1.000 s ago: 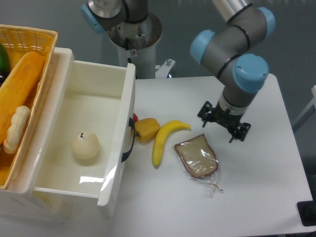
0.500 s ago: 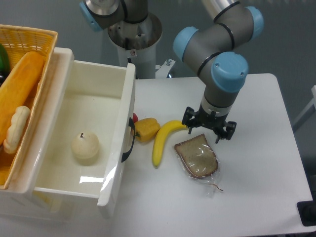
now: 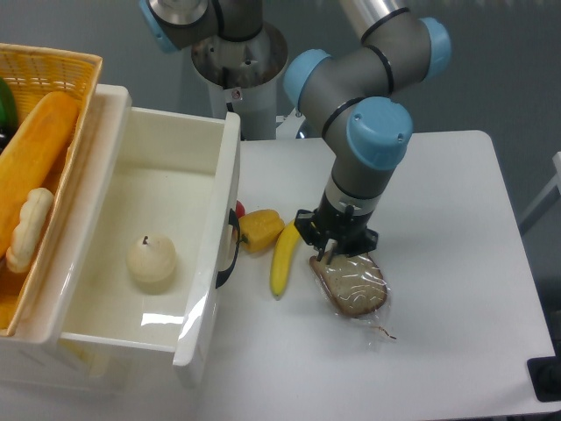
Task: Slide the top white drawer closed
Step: 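Move the gripper toward the open white drawer's front panel, then push the drawer front with the gripper into the cabinet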
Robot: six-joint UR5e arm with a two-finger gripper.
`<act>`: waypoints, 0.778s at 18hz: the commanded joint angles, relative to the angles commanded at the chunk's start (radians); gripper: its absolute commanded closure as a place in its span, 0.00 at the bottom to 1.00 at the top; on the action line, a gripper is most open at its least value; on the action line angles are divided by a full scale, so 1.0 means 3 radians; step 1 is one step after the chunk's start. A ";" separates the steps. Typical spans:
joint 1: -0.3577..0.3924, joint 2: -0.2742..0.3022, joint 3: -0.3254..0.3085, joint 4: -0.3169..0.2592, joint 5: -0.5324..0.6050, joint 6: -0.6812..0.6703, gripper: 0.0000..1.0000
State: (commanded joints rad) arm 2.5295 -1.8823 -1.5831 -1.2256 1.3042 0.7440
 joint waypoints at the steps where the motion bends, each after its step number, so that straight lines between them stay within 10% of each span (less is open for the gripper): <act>1: 0.0000 0.0031 -0.0005 -0.0061 -0.0127 -0.0005 0.98; 14: 0.0082 0.0031 -0.0020 -0.0420 -0.1023 -0.0077 0.98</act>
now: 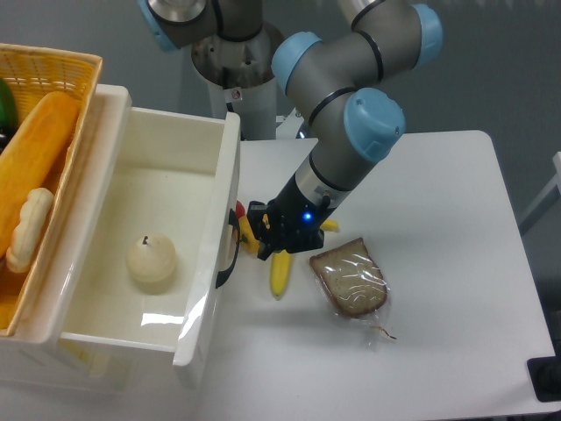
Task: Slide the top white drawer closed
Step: 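Push the drawer front with the gripper into the cabinet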
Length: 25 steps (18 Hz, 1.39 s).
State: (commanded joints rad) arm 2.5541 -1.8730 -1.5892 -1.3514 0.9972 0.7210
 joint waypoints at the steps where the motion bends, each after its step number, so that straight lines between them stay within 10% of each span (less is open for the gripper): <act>1: 0.0015 0.0000 0.0000 0.0000 -0.0066 -0.0015 0.98; 25: -0.0215 0.0077 -0.0051 -0.0020 -0.0261 -0.0194 0.98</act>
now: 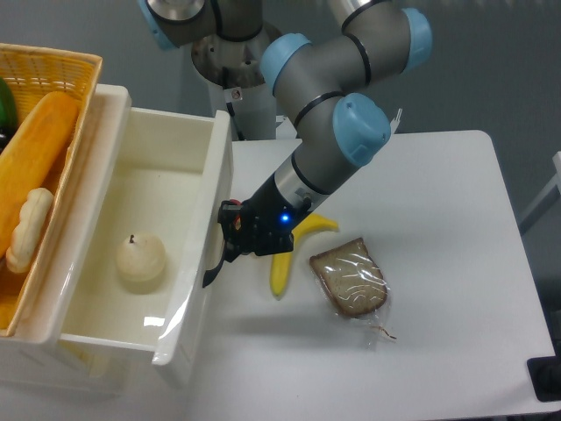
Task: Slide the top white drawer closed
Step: 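Push the drawer front with the gripper into the cabinet, then press the drawer front fully flush with the gripper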
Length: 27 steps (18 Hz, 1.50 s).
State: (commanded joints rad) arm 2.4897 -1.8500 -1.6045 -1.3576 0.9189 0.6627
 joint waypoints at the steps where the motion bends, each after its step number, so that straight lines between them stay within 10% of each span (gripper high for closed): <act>1: -0.0005 0.0015 0.0000 0.0000 0.0000 -0.0015 0.98; 27: -0.0608 0.0056 0.0010 0.0046 0.0036 -0.0389 0.98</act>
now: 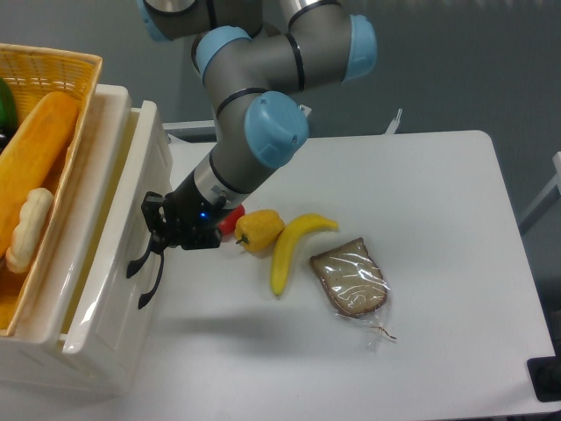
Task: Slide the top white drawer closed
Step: 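Press the drawer front fully flush with the gripper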
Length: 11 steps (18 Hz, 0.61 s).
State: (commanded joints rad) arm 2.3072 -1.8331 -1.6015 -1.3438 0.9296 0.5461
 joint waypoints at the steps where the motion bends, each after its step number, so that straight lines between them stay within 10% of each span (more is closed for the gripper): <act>1: -0.0005 0.0000 0.0005 0.0000 0.0000 -0.0005 0.98; 6: -0.0036 0.0010 0.0031 0.0005 0.0000 0.0005 0.97; 11: 0.0260 0.0000 0.0127 0.0015 0.0250 0.0036 0.52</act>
State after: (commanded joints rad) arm 2.3851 -1.8331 -1.5633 -1.3391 1.0046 0.5569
